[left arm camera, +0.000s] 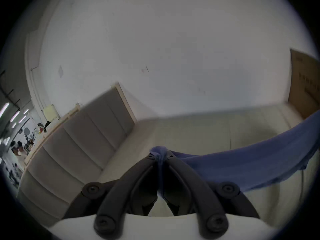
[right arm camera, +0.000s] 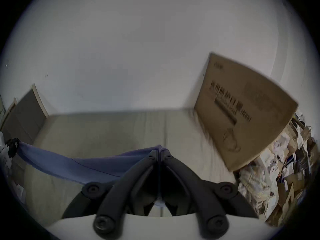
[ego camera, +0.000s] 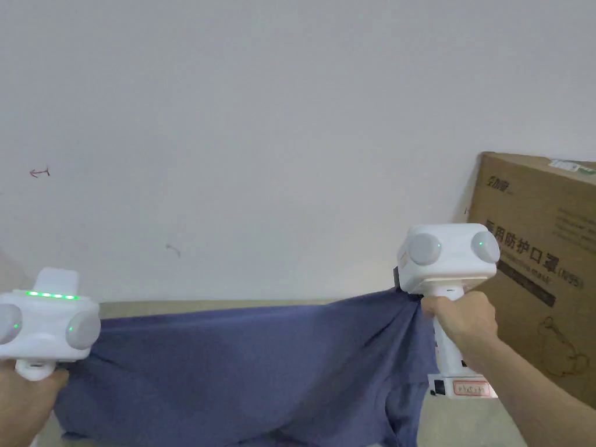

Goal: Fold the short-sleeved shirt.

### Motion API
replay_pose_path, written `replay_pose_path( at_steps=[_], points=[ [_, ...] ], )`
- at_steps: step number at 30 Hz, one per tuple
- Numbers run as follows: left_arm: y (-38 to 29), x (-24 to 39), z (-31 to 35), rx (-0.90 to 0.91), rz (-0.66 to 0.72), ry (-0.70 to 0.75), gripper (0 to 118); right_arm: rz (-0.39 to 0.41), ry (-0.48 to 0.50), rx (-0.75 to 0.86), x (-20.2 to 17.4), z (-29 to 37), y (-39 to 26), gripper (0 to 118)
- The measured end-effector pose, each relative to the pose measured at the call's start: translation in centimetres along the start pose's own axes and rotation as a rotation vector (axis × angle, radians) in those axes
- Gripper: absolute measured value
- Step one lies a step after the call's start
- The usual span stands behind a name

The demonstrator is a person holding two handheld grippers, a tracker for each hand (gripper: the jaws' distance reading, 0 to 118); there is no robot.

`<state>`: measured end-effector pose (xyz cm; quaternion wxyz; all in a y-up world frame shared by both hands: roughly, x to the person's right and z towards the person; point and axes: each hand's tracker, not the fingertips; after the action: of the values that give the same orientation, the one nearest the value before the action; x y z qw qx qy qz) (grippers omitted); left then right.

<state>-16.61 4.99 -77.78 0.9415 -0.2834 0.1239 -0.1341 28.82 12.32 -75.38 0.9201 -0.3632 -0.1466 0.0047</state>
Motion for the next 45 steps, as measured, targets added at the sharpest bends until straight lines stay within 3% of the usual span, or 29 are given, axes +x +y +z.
replay_pose_path(
  at_steps=[6,10,14,22,27,37,38,39,40,42,43,45],
  points=[
    [-8.6,2.5,-3.4,-0.155,-0.051,-0.027,3,0.009,0.003,-0.215,-0.5,-6.4,-9.5,3],
    [-13.3,1.8,-2.3,-0.187,-0.087,-0.034,3,0.016,0.039,-0.269,0.4,-6.6,-14.6,3],
    [-17.6,-1.3,1.5,-0.206,0.030,-0.090,3,0.005,0.081,-0.261,1.8,-2.7,-19.2,3],
    [-27.3,-5.7,12.4,-0.180,-0.015,-0.092,3,0.007,0.131,-0.243,4.0,8.3,-30.7,3],
    [-33.5,-8.6,17.8,-0.205,-0.011,-0.113,3,-0.071,0.166,-0.288,5.7,12.7,-37.8,3],
    [-37.2,-10.5,22.5,-0.205,-0.003,-0.109,4,-0.066,0.176,-0.329,5.6,15.7,-44.8,3],
    [-37.3,-10.3,22.4,-0.200,-0.003,-0.109,7,-0.069,0.182,-0.317,5.6,15.8,-44.9,3],
    [-37.2,-10.3,22.3,-0.204,-0.005,-0.108,23,-0.072,0.178,-0.306,5.7,15.7,-44.9,6],
    [-37.2,-10.3,22.3,-0.227,-0.001,-0.111,46,-0.079,0.171,-0.303,5.7,15.7,-44.8,20],
    [-37.3,-10.7,22.6,-0.261,0.037,-0.145,100,-0.088,0.162,-0.309,5.9,16.0,-44.9,61],
    [-37.5,-10.9,23.0,-0.250,0.059,-0.159,106,-0.088,0.163,-0.309,6.0,16.2,-44.9,66],
    [-37.5,-11.6,24.6,-0.197,0.093,-0.191,104,-0.084,0.171,-0.290,6.2,17.1,-45.0,65]
  ],
)
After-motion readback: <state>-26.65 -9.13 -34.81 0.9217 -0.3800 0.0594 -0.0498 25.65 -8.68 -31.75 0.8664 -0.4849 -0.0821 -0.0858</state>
